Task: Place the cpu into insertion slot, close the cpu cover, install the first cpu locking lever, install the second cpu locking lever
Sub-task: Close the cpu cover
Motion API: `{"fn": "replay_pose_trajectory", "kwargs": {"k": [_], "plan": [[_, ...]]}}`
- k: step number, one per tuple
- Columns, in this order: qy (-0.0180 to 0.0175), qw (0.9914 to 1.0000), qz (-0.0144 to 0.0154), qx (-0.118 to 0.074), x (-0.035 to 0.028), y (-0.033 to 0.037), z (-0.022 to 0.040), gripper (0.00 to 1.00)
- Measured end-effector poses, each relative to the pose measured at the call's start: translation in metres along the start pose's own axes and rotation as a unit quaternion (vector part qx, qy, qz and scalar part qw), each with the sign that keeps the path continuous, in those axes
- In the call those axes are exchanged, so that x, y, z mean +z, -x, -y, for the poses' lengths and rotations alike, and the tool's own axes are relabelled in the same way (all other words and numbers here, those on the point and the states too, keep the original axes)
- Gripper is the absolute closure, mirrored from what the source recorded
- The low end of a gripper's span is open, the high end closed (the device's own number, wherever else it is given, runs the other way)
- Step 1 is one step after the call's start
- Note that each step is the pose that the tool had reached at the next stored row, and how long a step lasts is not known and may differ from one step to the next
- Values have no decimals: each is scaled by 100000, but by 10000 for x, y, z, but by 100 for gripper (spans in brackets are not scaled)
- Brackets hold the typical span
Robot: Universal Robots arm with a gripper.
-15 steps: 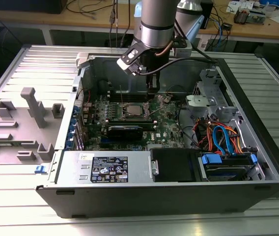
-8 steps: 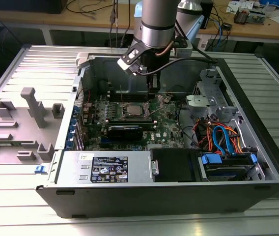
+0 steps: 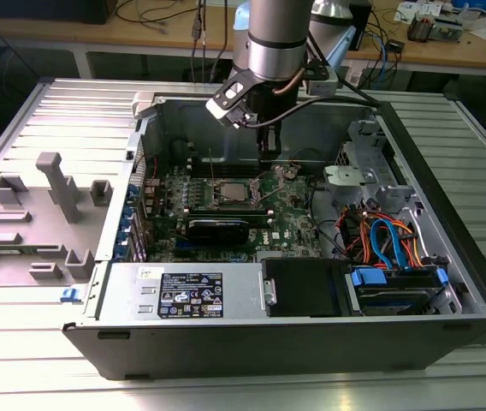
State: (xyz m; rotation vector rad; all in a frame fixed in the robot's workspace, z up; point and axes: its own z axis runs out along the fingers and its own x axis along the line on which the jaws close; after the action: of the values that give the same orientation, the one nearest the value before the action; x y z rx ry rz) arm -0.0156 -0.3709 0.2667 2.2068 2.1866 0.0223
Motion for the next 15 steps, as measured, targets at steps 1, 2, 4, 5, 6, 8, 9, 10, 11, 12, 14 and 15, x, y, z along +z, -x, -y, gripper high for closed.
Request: {"fn": "replay_pose_trajectory", "kwargs": {"k": [1, 2, 4, 5, 6, 8, 9, 10, 11, 12, 14, 15], "plan": [[0, 100000, 3, 2, 0, 0, -14, 89], [3, 100000, -5, 2, 2, -1, -50, 89], [5, 100000, -6, -4, 4, -1, -103, 89], [5, 100000, -8, -3, 6, -2, -131, 89], [4, 100000, -6, -4, 6, -2, -151, 89], [4, 100000, -5, -36, 8, -3, -220, 89], [4, 100000, -7, -39, 9, -3, -238, 89], [6, 100000, -5, -39, 9, -4, -248, 89], [3, 100000, -3, -44, 9, -4, -258, 89], [4, 100000, -6, -54, 10, -4, -273, 89], [6, 100000, -8, -62, 11, -5, -302, 89], [4, 100000, -9, -69, 12, -6, -317, 89]]}}
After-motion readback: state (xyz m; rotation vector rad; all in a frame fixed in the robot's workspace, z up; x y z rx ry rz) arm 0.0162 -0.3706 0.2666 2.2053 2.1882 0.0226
